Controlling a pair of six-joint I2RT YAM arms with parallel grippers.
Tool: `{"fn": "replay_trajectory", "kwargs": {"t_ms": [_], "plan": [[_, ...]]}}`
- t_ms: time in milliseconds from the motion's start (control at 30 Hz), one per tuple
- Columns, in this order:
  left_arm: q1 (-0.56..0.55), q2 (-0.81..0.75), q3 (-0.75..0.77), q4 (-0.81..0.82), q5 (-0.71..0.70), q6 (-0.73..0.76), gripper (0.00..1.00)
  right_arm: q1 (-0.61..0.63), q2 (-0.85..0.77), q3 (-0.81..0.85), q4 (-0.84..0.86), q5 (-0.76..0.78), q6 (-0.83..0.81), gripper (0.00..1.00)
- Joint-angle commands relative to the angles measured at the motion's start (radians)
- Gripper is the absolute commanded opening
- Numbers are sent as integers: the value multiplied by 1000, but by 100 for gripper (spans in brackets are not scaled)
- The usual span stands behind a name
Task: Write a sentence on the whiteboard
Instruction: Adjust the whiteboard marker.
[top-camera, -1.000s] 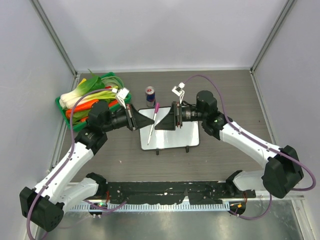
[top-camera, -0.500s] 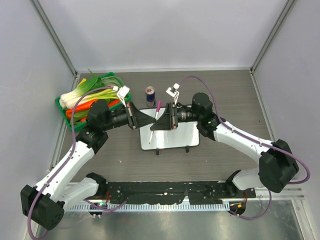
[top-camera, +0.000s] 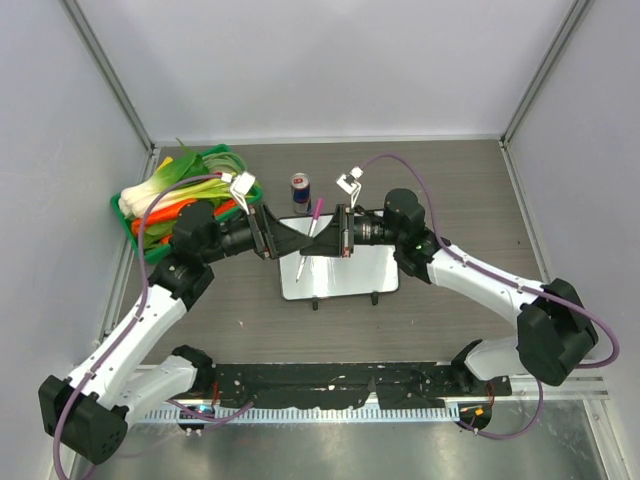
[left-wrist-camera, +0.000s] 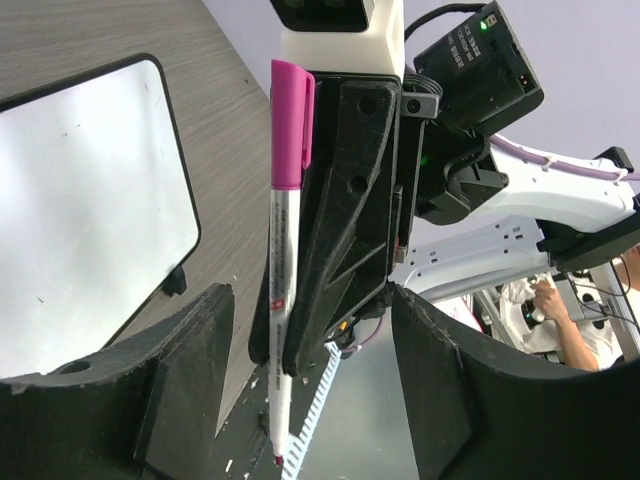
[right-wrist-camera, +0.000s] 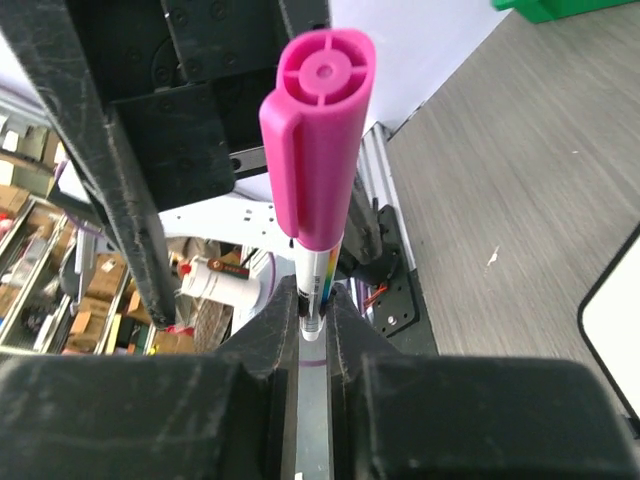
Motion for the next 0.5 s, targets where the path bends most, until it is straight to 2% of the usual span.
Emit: {"fn": "replay_trajectory", "kwargs": {"t_ms": [0,133,233,333,467], "plan": [[0,-34,48,-20,-21,24,67,2,-78,16,-98,142,-80,1],[0,-30,51,-42,-18,41,67,-16,-143,1,-185,309,-91,1],[0,-14,51,-42,-5,47,67,-55,-198,-60,-145,398,-1,1],[-13,15,56,-42,2,55,69,-93,-223,-130,-42,394,106,1],[-49,74,62,-11,11,66,73,-96,-209,-145,15,354,149,1]]}}
